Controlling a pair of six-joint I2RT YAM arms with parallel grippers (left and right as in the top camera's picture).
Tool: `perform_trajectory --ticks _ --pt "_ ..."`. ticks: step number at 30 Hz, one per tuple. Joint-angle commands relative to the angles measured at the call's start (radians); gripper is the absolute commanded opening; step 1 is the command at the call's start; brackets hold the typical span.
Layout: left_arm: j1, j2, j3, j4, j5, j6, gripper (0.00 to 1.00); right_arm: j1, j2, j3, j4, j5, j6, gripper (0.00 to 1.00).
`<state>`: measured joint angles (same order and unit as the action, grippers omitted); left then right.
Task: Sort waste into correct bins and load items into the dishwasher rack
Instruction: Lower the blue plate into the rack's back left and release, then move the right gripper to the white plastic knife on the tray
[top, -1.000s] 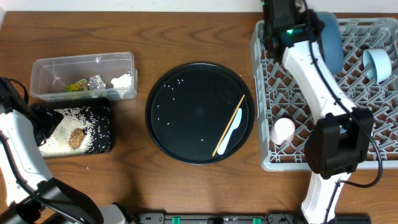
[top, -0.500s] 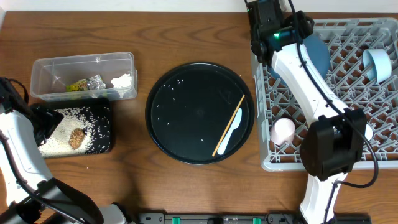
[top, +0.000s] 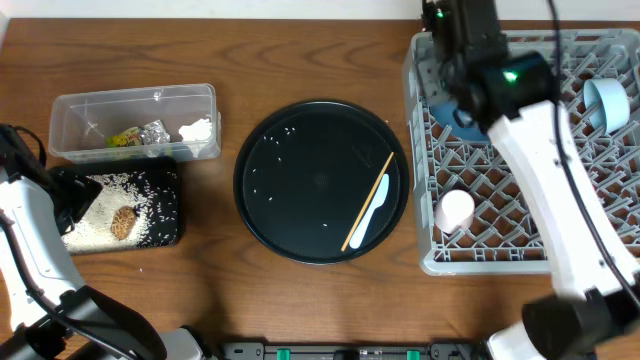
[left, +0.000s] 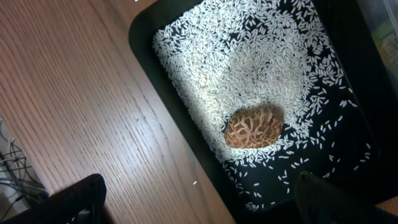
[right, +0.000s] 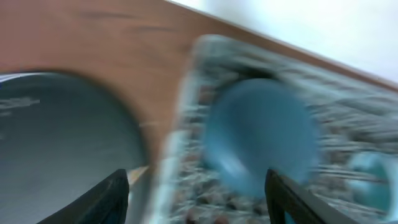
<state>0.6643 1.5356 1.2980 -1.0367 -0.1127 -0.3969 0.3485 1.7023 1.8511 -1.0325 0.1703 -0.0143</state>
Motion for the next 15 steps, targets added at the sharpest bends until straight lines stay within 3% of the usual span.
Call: perform_trajectory --ticks 1,11,15 --pt "0.003 -0.006 0.0 -0.002 -0.019 -0.006 0.98 0.051 -0.01 0.0 -0.053 -0.35 0.153 0.65" --pt "0.003 -0.006 0.0 -0.002 -0.019 -0.006 0.98 0.256 0.067 -0.069 -0.172 -0.352 0.473 0.66" --pt "0.003 -0.006 0.0 -0.002 -0.019 -0.006 0.98 0.323 0.084 -0.135 -0.168 -0.311 0.631 0.59"
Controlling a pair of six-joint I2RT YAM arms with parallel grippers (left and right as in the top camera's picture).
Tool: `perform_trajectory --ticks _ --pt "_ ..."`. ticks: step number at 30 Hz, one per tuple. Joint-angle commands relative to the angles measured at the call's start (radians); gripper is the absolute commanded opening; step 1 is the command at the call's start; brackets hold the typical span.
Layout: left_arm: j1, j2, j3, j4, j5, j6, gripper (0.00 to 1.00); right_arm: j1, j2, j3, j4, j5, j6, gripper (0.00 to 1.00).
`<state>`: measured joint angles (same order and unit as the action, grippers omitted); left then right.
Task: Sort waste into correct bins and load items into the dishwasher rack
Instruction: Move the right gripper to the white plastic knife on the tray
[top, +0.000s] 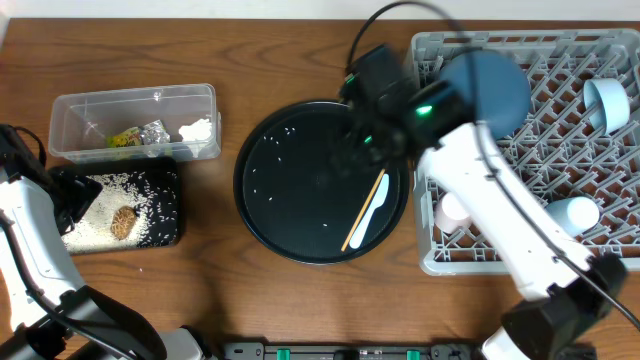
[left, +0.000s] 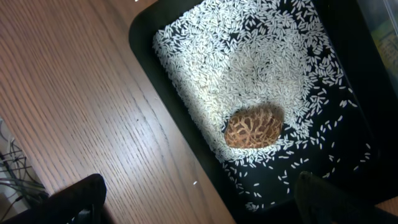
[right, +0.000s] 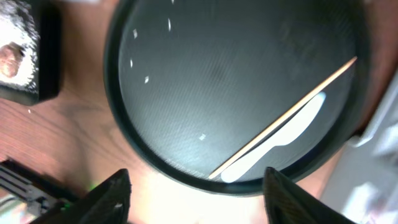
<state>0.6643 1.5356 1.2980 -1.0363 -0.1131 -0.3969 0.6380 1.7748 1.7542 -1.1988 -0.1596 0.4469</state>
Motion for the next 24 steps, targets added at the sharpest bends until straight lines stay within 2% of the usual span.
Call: perform_trajectory --ticks 1,8,10,13,15,19,20,22,24 --pt "0.003 -0.006 0.0 -0.003 -0.019 -0.006 0.98 0.049 0.011 -0.068 0.003 0.048 0.216 0.56" --pt "0.003 -0.006 0.0 -0.002 -0.019 -0.006 0.98 0.113 0.011 -0.243 0.018 0.181 0.486 0.46" --pt "0.003 -0.006 0.0 -0.003 -0.019 -0.006 0.98 0.119 0.011 -0.299 0.051 0.198 0.536 0.39" --pt "0.003 -0.006 0.0 -0.002 -0.019 -0.006 0.98 0.121 0.011 -0.378 0.121 0.235 0.571 0.2" --pt "0.003 -0.006 0.0 -0.003 -0.019 -0.006 0.98 0.121 0.011 -0.417 0.158 0.248 0.583 0.13" --pt "0.003 -0.006 0.0 -0.003 -0.019 -0.006 0.98 0.121 0.011 -0.467 0.21 0.261 0.594 0.13" --pt "0.003 -0.006 0.0 -0.003 -0.019 -0.006 0.98 0.12 0.011 -0.476 0.223 0.261 0.594 0.15" --pt "0.003 -0.006 0.0 -0.002 -0.019 -0.006 0.98 0.119 0.011 -0.5 0.253 0.261 0.597 0.25" --pt "0.003 -0.006 0.0 -0.003 -0.019 -0.006 0.98 0.115 0.011 -0.523 0.275 0.261 0.616 0.29"
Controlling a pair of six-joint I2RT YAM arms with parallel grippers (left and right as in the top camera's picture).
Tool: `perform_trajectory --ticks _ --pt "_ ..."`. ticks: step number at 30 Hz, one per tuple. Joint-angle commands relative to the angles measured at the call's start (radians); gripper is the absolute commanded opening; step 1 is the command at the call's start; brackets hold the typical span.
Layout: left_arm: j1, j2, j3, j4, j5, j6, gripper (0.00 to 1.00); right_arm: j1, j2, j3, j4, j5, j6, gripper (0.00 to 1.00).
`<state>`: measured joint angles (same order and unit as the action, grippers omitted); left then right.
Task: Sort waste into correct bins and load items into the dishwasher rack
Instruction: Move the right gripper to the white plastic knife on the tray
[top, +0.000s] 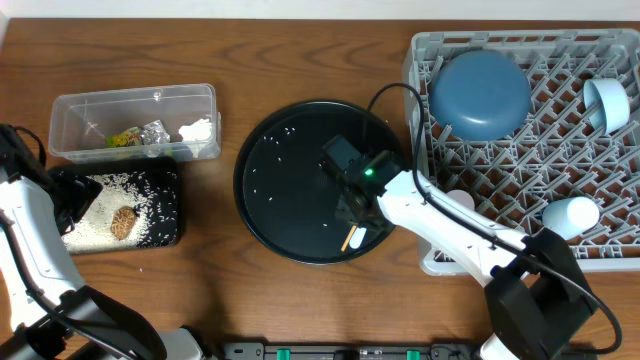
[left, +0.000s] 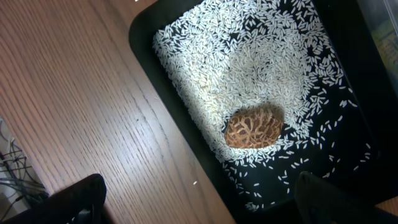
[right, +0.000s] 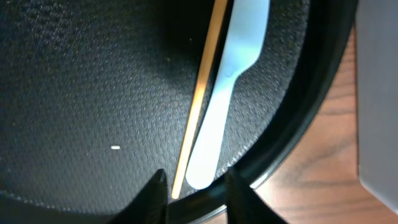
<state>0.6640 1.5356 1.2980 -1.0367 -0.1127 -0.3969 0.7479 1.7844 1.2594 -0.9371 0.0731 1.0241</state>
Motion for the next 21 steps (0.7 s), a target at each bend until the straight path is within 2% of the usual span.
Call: perform_trajectory --ticks 1,7,9,13,21 --pt "0.003 -0.006 0.0 -0.002 -0.019 -0.006 0.98 0.003 0.002 -0.041 0.019 0.028 0.064 0.29" --pt "0.003 -0.006 0.0 -0.002 -0.019 -0.006 0.98 -0.023 0.002 -0.101 0.077 0.043 0.159 0.17" --pt "0.003 -0.006 0.0 -0.002 -0.019 -0.006 0.98 -0.029 0.002 -0.103 0.09 0.044 0.158 0.18" --pt "0.003 -0.006 0.0 -0.002 -0.019 -0.006 0.98 -0.034 0.002 -0.104 0.089 0.06 0.176 0.27" --pt "0.003 -0.006 0.0 -0.002 -0.019 -0.006 0.98 -0.034 0.002 -0.137 0.106 0.112 0.277 0.2"
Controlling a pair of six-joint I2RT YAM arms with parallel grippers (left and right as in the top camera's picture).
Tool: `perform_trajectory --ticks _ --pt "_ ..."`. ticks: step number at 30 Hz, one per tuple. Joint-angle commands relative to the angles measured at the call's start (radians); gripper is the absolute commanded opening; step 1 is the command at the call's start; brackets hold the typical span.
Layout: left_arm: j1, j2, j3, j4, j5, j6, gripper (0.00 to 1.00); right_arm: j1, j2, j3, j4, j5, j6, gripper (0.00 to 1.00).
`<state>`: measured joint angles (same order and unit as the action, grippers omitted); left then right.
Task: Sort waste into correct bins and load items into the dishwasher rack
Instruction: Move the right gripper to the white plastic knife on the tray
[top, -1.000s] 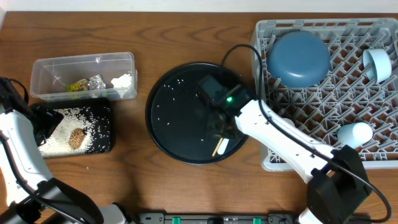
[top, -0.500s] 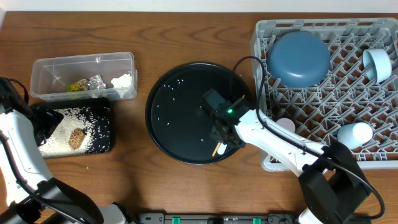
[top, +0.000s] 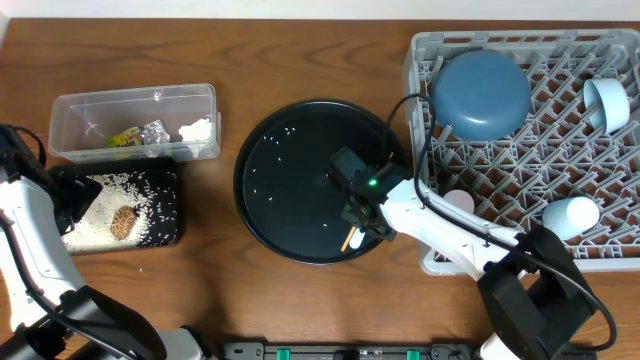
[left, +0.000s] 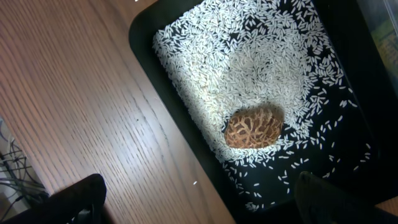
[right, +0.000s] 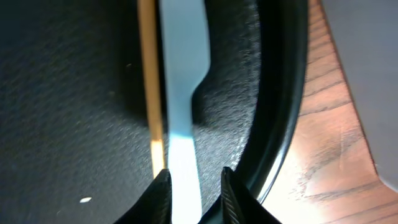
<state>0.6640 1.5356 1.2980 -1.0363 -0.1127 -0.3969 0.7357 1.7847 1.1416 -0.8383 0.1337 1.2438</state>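
Note:
A black round plate (top: 290, 180) holds a pale plastic knife (right: 180, 93) and a wooden chopstick (right: 149, 81) lying side by side. My right gripper (right: 194, 186) is low over the plate's near right part (top: 362, 218), open narrowly, with the knife's handle between its fingers; the chopstick lies just outside the left finger. The grey dishwasher rack (top: 520, 150) carries a blue bowl (top: 480, 90). My left gripper (left: 199, 199) hangs open above the edge of a black tray (left: 149, 68) of rice with a brown lump (left: 253, 127) in it.
A clear bin (top: 135, 120) with wrappers stands behind the black tray (top: 172, 200). The rack also holds a light blue cup (top: 607, 103), a white cup (top: 568, 215) and a pinkish cup (top: 458, 203). Rice grains are scattered on the plate.
My right gripper has shifted a little along the knife toward the plate's near rim and turned, so the knife now runs straight between its fingers. The left arm has not moved.
My right gripper was open over the rack by the blue bowl. Then it was wide open high above the plate, the bowl resting in the rack. Then it was low at the knife and chopstick with narrowed jaws, and now it straddles the knife.

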Motion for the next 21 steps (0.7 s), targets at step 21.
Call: perform_trajectory --ticks 21 --pt "0.003 -0.006 0.0 -0.003 -0.019 -0.006 0.98 -0.022 0.002 -0.032 0.068 0.096 0.057 0.29"
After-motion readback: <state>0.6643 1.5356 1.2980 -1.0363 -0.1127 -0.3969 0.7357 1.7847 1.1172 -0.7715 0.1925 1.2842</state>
